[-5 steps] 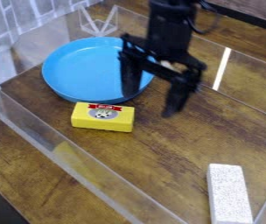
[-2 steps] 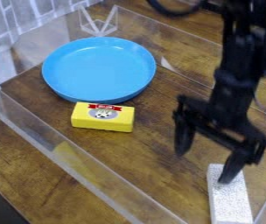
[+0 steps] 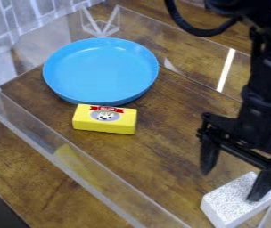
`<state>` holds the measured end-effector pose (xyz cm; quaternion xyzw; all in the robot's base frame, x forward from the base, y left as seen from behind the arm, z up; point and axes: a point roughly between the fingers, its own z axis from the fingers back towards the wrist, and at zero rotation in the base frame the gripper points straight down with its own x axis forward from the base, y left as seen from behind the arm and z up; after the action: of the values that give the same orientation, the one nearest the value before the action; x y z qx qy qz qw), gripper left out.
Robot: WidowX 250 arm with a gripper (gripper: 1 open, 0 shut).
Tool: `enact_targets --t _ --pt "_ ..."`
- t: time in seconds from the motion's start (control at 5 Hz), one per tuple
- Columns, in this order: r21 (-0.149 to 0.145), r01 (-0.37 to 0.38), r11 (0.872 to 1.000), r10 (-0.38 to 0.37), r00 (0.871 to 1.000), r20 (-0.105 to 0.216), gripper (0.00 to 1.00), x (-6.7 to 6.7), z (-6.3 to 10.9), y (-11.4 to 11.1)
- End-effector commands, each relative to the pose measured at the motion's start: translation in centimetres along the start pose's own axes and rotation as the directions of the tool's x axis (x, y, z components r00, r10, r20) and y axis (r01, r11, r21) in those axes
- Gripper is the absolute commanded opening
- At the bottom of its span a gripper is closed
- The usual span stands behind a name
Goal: Put the white object in the blue tray
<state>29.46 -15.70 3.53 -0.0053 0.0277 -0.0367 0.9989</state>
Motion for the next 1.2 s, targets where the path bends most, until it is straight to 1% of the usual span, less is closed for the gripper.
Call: enact_targets --t 0.0,0.4,0.6,0.8,1.0 --pt "0.020 -0.005 1.000 0.005 1.000 -0.011 1.00 -0.1 -1.1 -0.3" --pt "0.070 0.062 0.996 -0.059 0.997 -0.043 1.00 2.5 -3.2 1.8" --pt "0.090 0.112 0.990 -0.107 0.992 -0.064 1.00 2.6 -3.8 2.3" --pt "0.119 0.167 0.979 -0.158 0.984 -0.087 1.00 2.3 -2.9 2.9" --pt "0.140 0.145 0.980 -0.130 0.986 -0.108 1.00 2.4 -2.2 2.8"
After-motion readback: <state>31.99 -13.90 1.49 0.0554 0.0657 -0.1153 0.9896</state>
